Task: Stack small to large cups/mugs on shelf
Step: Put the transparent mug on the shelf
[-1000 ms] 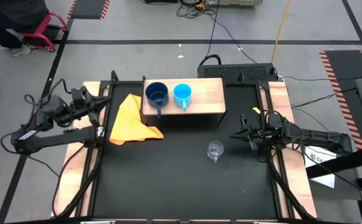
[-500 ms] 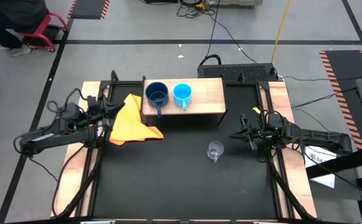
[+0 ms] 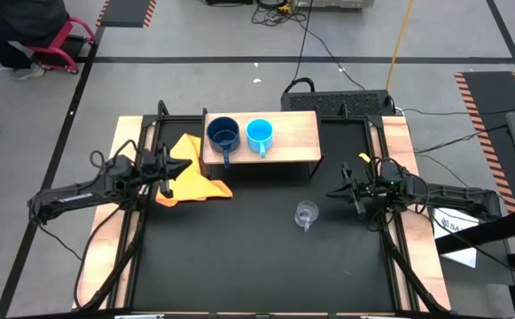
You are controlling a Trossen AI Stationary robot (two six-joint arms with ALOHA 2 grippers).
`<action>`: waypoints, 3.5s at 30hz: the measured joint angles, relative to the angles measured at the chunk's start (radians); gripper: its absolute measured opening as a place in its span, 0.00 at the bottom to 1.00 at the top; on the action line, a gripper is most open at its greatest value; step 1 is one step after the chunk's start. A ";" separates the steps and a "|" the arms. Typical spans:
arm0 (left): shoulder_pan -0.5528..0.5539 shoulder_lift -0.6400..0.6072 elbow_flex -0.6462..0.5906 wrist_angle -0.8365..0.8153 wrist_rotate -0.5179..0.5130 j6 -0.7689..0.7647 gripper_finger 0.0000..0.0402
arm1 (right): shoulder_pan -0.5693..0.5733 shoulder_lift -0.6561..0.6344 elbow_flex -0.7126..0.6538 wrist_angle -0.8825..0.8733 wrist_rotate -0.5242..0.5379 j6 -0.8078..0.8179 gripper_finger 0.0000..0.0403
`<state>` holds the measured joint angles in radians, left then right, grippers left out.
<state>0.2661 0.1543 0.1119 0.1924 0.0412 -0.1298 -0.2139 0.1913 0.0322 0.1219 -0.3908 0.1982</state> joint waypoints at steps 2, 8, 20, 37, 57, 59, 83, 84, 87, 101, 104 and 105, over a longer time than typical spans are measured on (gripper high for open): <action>0.000 0.000 -0.007 -0.007 0.024 0.030 0.00 | 0.000 0.000 0.000 0.000 0.000 0.000 0.00; 0.000 0.000 -0.017 -0.069 0.064 0.099 0.00 | 0.000 0.000 0.000 0.000 0.000 0.000 0.00; -0.001 0.001 -0.103 -0.139 0.199 0.241 0.00 | 0.000 0.000 0.000 0.001 0.000 -0.024 0.00; -0.001 0.002 -0.102 -0.138 0.248 0.281 0.00 | 0.000 0.000 0.000 0.001 0.000 -0.027 0.00; 0.000 0.003 -0.101 -0.146 0.212 0.202 0.01 | 0.000 0.000 0.000 0.069 0.000 0.052 0.00; 0.000 0.003 -0.101 -0.146 0.212 0.202 0.01 | 0.000 0.000 0.000 0.092 -0.001 0.053 0.00; 0.000 0.114 -0.101 -0.145 0.210 0.251 0.05 | 0.000 0.094 0.058 0.044 0.021 -0.171 0.00; 0.000 0.114 -0.101 -0.145 0.209 0.251 0.06 | 0.000 0.107 0.084 0.033 0.021 -0.176 0.00; 0.000 0.114 -0.101 -0.145 0.209 0.250 0.07 | 0.000 0.163 0.145 -0.013 0.024 -0.187 0.00; 0.000 0.114 -0.101 -0.145 0.210 0.249 0.08 | 0.116 0.451 0.325 -0.029 0.019 -0.219 0.00; 0.000 0.114 -0.101 -0.145 0.210 0.249 0.08 | 0.133 0.501 0.374 -0.034 0.023 -0.221 0.00; 0.000 0.114 -0.101 -0.145 0.210 0.249 0.08 | 0.133 0.515 0.391 -0.039 0.023 -0.219 0.00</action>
<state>0.2657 0.2684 0.0109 0.0475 0.2512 0.1188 -0.0808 0.7061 0.4229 0.0832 -0.3677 -0.0204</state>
